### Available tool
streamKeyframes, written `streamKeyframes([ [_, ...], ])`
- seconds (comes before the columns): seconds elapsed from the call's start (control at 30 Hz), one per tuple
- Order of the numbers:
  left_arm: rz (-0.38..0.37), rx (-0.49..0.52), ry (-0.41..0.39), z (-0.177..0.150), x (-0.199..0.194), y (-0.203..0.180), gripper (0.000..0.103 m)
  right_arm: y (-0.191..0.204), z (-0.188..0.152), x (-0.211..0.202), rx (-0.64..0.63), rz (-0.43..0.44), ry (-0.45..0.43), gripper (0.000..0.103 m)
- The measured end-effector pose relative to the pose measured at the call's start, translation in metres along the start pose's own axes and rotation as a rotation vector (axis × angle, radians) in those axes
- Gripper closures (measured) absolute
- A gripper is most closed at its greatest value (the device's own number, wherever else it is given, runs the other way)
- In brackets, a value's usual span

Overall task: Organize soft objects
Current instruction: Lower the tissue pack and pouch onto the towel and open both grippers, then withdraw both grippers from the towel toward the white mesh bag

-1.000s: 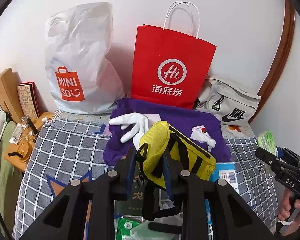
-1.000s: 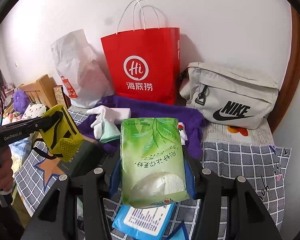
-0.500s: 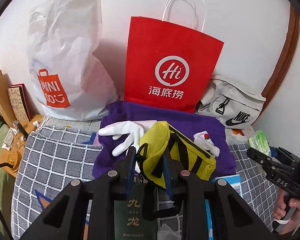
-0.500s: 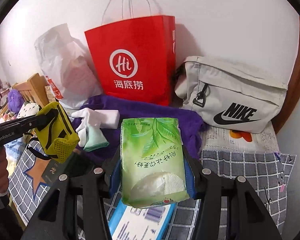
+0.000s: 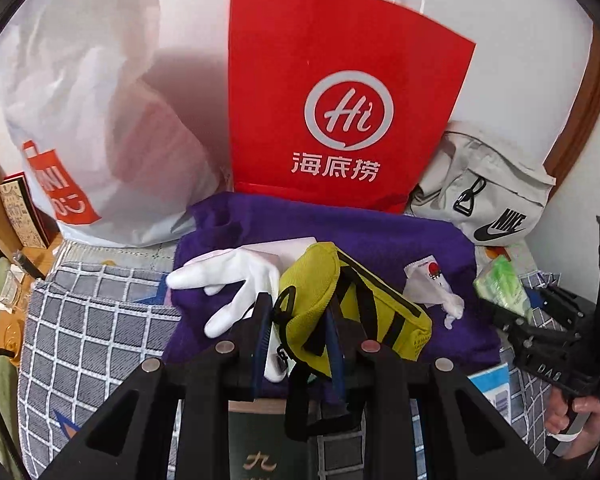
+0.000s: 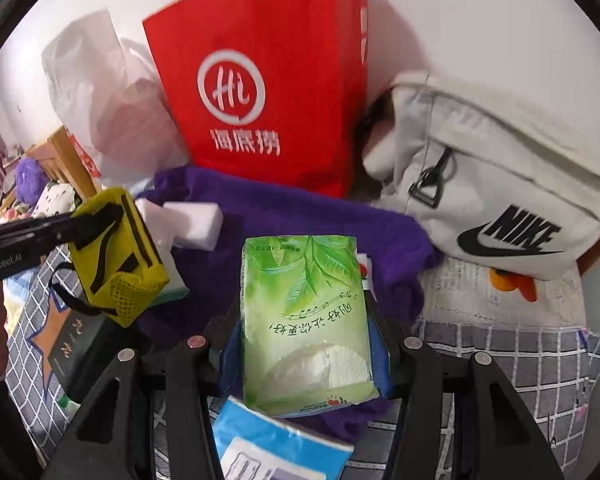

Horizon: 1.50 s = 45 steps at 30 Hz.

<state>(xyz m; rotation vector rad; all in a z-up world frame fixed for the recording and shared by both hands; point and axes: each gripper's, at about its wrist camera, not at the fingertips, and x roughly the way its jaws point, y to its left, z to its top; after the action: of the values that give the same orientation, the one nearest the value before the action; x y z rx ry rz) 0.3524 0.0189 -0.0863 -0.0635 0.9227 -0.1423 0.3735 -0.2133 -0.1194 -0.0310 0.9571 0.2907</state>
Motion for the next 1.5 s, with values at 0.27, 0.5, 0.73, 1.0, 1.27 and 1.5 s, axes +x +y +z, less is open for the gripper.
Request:
streamKeyframes([
  [0.27, -0.002, 0.018, 0.054, 0.008, 0.032, -0.006, 0.078, -0.009, -0.008, 0.032, 0.018, 0.041, 0.055, 0.051],
  [0.5, 0.011, 0.033, 0.113, 0.008, 0.061, -0.009, 0.078, -0.018, -0.014, 0.052, 0.015, 0.048, 0.109, 0.051],
  [0.73, 0.020, 0.034, 0.147, 0.005, 0.075, -0.008, 0.078, -0.019, -0.014, 0.064, -0.017, 0.045, 0.138, 0.050],
  [1.0, 0.008, 0.039, 0.168, 0.004, 0.079, -0.011, 0.076, -0.018, -0.016, 0.065, -0.024, 0.058, 0.145, 0.044],
  [1.27, 0.002, 0.034, 0.169, 0.006, 0.070, -0.013, 0.050, -0.016, -0.014, 0.059, -0.001, 0.062, 0.141, 0.031],
  [1.5, 0.013, 0.034, 0.118, 0.009, 0.035, -0.014, 0.044, -0.009, -0.014, 0.026, 0.021, 0.058, 0.085, 0.031],
])
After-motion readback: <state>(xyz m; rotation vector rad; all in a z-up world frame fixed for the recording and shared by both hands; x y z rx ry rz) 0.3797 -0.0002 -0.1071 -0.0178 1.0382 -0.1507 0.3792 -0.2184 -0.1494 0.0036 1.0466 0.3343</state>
